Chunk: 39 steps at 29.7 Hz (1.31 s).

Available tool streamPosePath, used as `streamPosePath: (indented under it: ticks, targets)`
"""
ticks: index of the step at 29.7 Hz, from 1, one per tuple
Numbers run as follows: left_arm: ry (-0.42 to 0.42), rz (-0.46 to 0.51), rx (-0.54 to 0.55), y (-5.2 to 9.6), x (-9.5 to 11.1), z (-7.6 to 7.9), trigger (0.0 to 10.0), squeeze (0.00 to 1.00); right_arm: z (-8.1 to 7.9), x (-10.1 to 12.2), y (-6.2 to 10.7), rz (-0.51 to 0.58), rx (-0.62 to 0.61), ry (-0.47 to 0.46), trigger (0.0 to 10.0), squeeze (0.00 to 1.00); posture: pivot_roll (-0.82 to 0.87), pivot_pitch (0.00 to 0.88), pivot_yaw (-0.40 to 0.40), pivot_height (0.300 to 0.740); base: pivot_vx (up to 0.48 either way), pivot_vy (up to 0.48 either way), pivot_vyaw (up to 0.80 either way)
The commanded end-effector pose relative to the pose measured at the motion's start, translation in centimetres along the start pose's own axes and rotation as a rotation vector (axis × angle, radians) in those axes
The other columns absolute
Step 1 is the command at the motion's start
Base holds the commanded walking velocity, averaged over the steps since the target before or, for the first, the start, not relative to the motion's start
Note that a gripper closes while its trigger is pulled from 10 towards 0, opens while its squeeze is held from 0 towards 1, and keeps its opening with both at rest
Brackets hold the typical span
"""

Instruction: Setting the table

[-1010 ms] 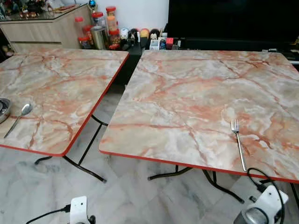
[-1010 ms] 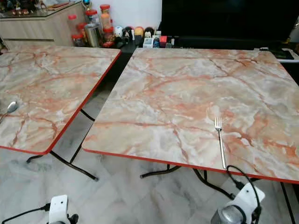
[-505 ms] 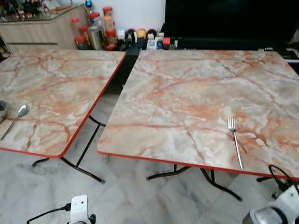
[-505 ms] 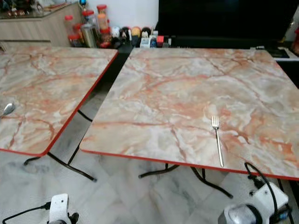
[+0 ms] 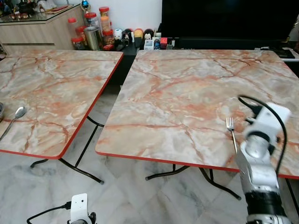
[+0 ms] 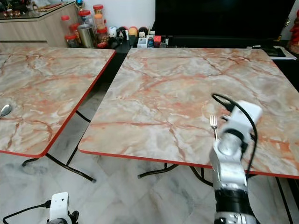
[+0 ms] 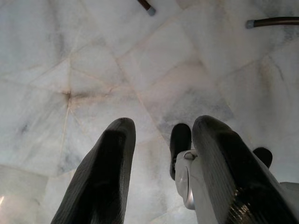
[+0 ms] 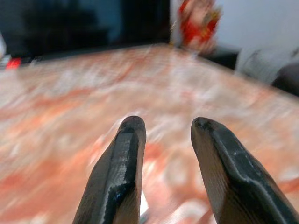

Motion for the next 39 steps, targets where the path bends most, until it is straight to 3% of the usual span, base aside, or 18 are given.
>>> streamPosePath:
  ticks: [1,8,10,13,14,15,18,19,20,21,31,39]
  targets:
    - [0.001,-0.008,0.019,0.0,0.0,-0.6,10.0,0.00,-0.7,-0.5,0.1,-0.062,0.045,-0.020,10.0,0.00,-0.04,0.000,0.039,0.740,0.000,0.000,0.00]
    - [0.003,-0.011,0.018,0.0,0.0,-0.7,10.0,0.00,-1.4,-1.6,0.3,-0.137,0.111,0.026,10.0,0.00,-0.04,0.000,0.041,0.740,0.000,0.000,0.00]
    - [0.004,-0.016,0.020,0.1,-0.2,-1.0,10.0,0.00,-1.0,-2.8,0.0,-0.189,0.173,0.095,10.0,0.00,-0.03,0.000,0.044,0.740,0.000,0.000,0.00]
    - [0.005,-0.017,0.020,0.1,-0.2,-1.1,10.0,0.00,-0.5,-3.1,-0.2,-0.201,0.182,0.122,10.0,0.00,-0.03,0.000,0.044,0.740,0.000,0.000,0.00]
    - [0.005,-0.019,0.020,0.1,-0.3,-1.1,10.0,0.00,-0.1,-3.1,-0.2,-0.206,0.175,0.132,10.0,0.04,-0.03,0.000,0.044,0.740,0.000,0.000,0.00]
    - [0.004,-0.023,0.021,0.1,-0.5,-1.2,10.0,0.00,0.6,-3.5,-0.4,-0.233,0.163,0.138,10.0,1.00,-0.04,0.000,0.044,0.740,0.000,0.000,0.00]
    - [0.001,-0.028,0.021,0.1,-0.7,-1.2,10.0,0.00,0.8,-4.0,-0.4,-0.267,0.180,0.142,10.0,1.00,-0.04,0.000,0.045,0.740,0.000,0.000,0.00]
    - [0.000,-0.029,0.021,0.1,-0.8,-1.2,10.0,0.00,0.3,-4.2,-0.3,-0.278,0.222,0.142,10.0,0.09,-0.04,0.000,0.046,0.740,0.000,0.000,0.00]
    - [0.000,-0.029,0.021,0.1,-0.8,-1.2,10.0,0.00,0.3,-4.2,-0.3,-0.278,0.222,0.142,10.0,0.09,-0.04,0.000,0.046,0.740,0.000,0.000,0.00]
    - [0.000,-0.030,0.021,0.2,-0.8,-1.2,10.0,0.00,-0.2,-4.5,-0.2,-0.292,0.262,0.137,10.0,0.00,-0.04,0.000,0.048,0.740,0.000,0.000,0.00]
    - [0.003,-0.032,0.022,0.2,-1.0,-1.3,10.0,0.00,-1.3,-5.3,-0.5,-0.322,0.318,0.140,10.0,0.00,-0.02,0.000,0.041,0.740,0.000,0.000,0.00]
    - [0.004,-0.032,0.021,0.2,-1.0,-1.4,10.0,0.00,-0.9,-5.4,-1.4,-0.323,0.304,0.130,10.0,0.00,-0.02,0.000,0.044,0.740,0.000,0.000,0.00]
Point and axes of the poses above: a point about 5 cm out from each wrist's last joint towards the gripper, its own y axis pointing back from the gripper into the wrist, its own x axis along the axis of the wrist's last joint, z = x × y, the point moved 4 cm from there along -y, pointing out of the wrist towards the gripper, and after that the axes turned 10 degrees about y, right-handed, at the moved point
